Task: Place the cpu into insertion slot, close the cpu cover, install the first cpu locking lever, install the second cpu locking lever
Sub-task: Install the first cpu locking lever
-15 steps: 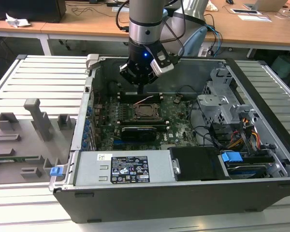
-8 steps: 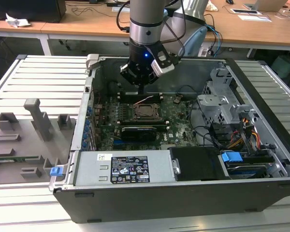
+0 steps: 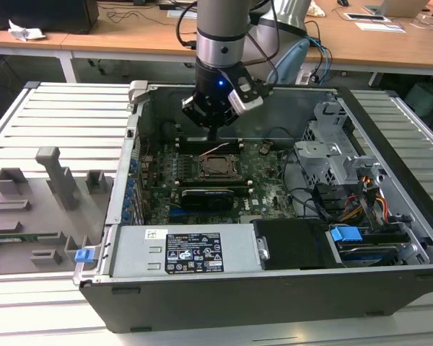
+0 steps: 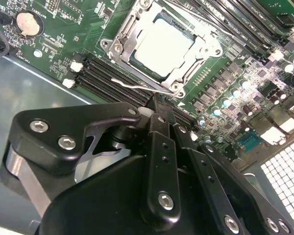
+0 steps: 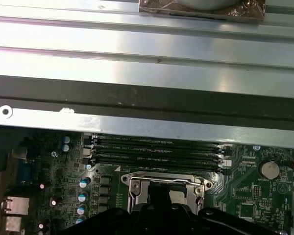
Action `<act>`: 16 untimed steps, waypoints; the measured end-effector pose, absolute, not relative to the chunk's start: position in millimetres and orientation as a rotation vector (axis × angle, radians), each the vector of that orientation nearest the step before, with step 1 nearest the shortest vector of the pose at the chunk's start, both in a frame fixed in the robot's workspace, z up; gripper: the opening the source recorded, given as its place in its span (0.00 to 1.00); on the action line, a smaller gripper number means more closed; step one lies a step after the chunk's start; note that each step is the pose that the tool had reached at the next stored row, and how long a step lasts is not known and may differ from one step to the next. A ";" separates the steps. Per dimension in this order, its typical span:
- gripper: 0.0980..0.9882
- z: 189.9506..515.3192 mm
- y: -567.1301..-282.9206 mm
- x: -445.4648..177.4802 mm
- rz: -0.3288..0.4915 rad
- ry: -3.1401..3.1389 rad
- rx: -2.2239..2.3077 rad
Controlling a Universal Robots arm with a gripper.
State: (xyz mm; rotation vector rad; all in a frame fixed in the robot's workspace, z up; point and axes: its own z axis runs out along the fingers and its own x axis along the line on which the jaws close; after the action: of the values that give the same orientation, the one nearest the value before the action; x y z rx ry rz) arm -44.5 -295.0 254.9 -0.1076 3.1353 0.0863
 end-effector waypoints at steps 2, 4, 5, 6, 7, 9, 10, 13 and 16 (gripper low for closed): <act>0.01 253.7 -295.0 -43.2 0.086 3.135 -0.107; 0.01 252.3 -295.1 -40.5 0.091 3.135 -0.108; 0.01 251.8 -295.1 -39.4 0.094 3.135 -0.108; 0.01 250.9 -295.0 -38.6 0.097 3.135 -0.108; 0.01 250.0 -295.0 -38.5 0.100 3.135 -0.108; 0.01 248.7 -295.1 -38.2 0.104 3.134 -0.113; 0.01 248.2 -295.0 -38.2 0.109 3.134 -0.119; 0.01 244.2 -294.3 -37.9 0.119 3.132 -0.160; 0.01 239.0 -293.3 -36.5 0.119 3.131 -0.203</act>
State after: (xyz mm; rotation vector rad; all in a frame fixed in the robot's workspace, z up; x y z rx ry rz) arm -36.5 -293.3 239.0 -0.2032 3.1309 0.1195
